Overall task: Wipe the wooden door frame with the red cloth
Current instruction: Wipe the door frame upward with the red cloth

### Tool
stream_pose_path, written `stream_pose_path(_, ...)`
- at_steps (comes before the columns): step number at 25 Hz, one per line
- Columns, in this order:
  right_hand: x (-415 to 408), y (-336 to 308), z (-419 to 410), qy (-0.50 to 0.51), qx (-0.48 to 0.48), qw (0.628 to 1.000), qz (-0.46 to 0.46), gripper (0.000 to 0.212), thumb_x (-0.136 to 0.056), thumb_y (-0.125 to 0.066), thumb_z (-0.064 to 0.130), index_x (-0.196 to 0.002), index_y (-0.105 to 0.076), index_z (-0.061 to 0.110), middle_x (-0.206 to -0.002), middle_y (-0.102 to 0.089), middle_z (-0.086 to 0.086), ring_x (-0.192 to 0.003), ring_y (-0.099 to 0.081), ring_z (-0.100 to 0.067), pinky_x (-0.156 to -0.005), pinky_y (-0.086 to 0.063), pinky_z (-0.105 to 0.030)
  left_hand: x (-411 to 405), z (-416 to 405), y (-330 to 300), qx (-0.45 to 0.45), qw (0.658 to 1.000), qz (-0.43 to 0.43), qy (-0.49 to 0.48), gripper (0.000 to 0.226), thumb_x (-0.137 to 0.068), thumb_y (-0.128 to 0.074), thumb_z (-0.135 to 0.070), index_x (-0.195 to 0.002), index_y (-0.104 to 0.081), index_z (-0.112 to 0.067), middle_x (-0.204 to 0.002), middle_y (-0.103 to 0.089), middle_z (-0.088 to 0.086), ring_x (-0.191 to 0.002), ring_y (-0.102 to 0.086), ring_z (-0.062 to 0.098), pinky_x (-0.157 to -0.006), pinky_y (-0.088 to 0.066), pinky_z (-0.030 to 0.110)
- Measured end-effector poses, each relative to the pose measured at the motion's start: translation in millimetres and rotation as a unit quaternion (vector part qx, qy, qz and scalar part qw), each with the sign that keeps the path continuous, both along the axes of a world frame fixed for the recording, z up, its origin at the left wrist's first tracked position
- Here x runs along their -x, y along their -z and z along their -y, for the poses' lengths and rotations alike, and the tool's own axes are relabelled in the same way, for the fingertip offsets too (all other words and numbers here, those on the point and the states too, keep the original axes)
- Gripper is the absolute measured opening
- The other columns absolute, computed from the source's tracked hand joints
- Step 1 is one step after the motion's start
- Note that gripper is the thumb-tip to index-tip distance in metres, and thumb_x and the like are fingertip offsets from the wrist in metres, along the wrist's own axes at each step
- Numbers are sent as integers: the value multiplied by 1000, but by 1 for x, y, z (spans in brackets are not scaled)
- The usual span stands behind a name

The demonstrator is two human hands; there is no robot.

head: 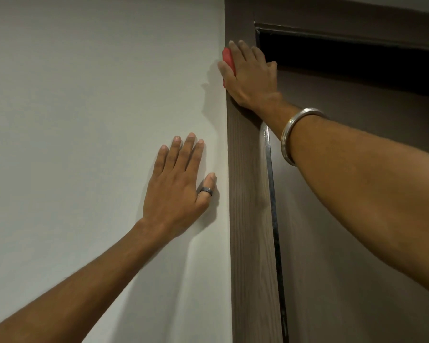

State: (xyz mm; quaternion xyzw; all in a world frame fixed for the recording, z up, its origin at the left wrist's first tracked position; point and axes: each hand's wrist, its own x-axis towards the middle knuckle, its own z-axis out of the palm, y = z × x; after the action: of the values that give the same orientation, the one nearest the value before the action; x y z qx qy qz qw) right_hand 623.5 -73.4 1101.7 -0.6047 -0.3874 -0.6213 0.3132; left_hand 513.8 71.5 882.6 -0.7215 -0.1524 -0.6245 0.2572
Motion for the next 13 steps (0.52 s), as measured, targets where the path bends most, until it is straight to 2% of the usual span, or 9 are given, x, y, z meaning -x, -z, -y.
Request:
stream_pose_path(7,2,82,-9,-7,-36,999,-31,68,-105,-28,58,-164,-22,23,-172,-26,-3,-157,-28,-29,-119,-31,-57,2,4,3,9,1000,-6,8,75,-103,-26,-50,-169,-11,-16,-178,-5,6,-165,4,23,-135,0,45)
stream_pose_path(13,8,167,-7,-17,-15,997,-67,72,-105,-32,59,-166,-17,23,-174,-19,-3,-161,-20,-29,-121,-29,-55,10,5,22,6,1000,-25,11,76,-104,-25,-50,-168,-11,-12,-178,-3,10,-165,5,26,-135,1,45)
